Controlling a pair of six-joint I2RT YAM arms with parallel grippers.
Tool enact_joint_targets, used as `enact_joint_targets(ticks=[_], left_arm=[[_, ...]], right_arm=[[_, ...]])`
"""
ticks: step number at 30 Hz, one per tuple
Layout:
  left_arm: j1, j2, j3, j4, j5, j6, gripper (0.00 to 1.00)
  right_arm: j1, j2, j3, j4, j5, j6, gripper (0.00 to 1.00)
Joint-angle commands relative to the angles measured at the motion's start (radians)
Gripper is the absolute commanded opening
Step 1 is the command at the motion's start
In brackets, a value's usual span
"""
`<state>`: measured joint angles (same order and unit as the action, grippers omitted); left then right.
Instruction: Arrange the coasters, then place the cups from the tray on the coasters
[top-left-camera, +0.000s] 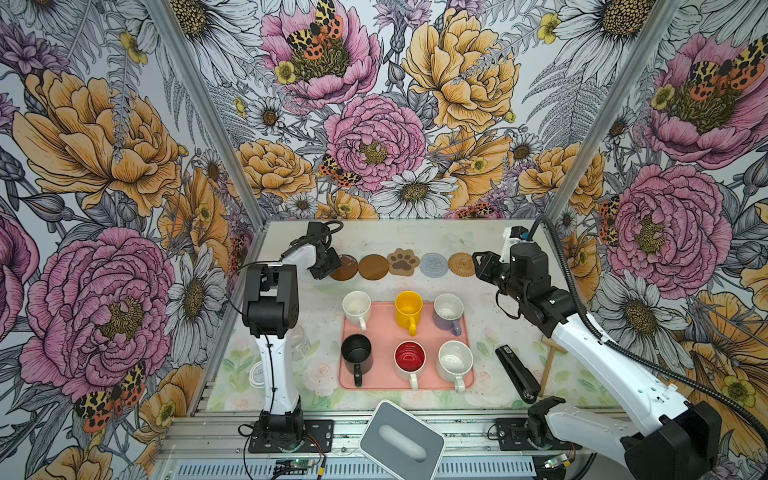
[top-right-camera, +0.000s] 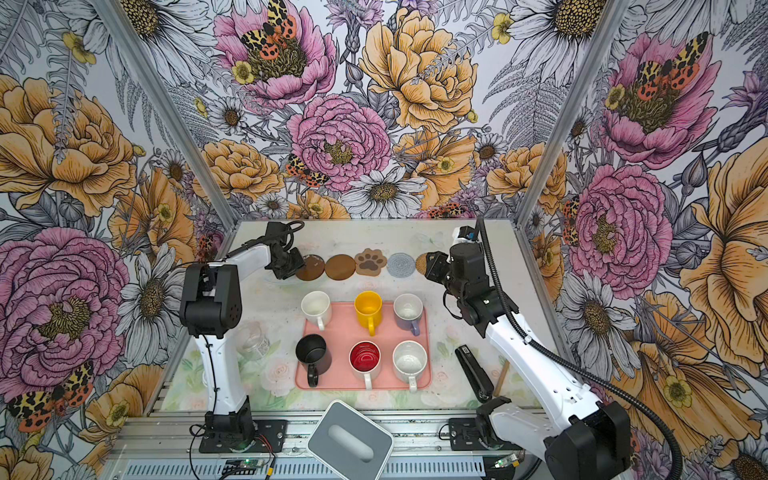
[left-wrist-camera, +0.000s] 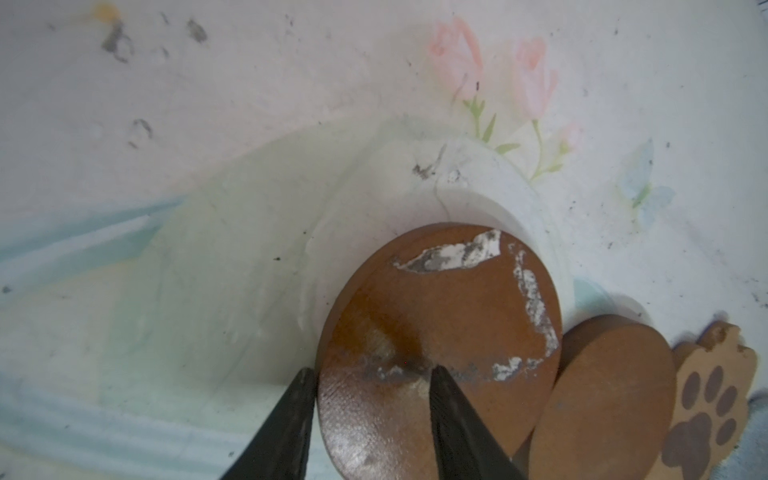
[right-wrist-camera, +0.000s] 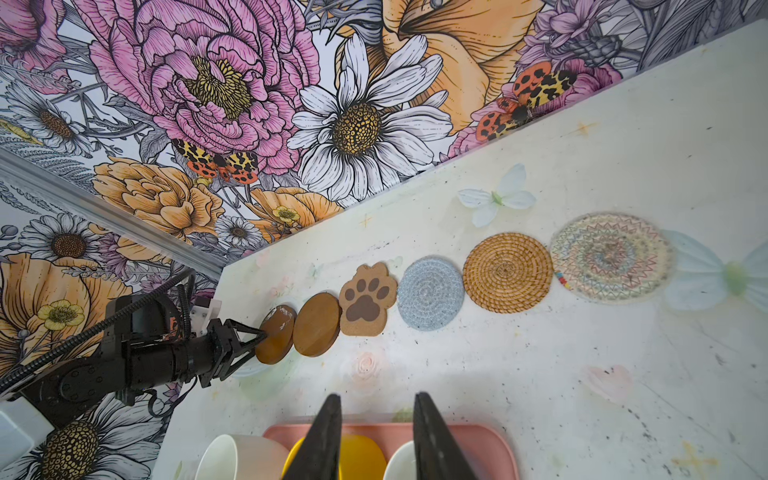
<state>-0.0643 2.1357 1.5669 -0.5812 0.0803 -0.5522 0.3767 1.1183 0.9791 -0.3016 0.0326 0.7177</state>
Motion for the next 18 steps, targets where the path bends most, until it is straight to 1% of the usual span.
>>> enact_joint_targets(ticks=[1,6,11,15,18], left_arm=[[-0.009,0.003,0.027,0.021,0.014,-0.015,0.47],[-0.013,-0.034,0.022,0.021,0.021,-0.012,0.48],[-0.016,-0.104,0.02,0.021,0.021,-0.011,0.49],[-0.032,-0.171,0.013,0.02,0.023,-0.002,0.49],[-0.057,-0.208,0.012,0.015,0.046,0.018,0.48]], right_arm=[[0.004,-0.021,0.0,0.015,0.016,0.001,0.32],[0.005,-0.023,-0.002,0.015,0.016,0.002,0.32],[0.004,-0.017,0.0,0.015,0.015,0.003,0.32],[0.004,-0.008,0.004,0.015,0.015,0.004,0.32],[0.005,0.003,0.009,0.015,0.011,0.005,0.32]])
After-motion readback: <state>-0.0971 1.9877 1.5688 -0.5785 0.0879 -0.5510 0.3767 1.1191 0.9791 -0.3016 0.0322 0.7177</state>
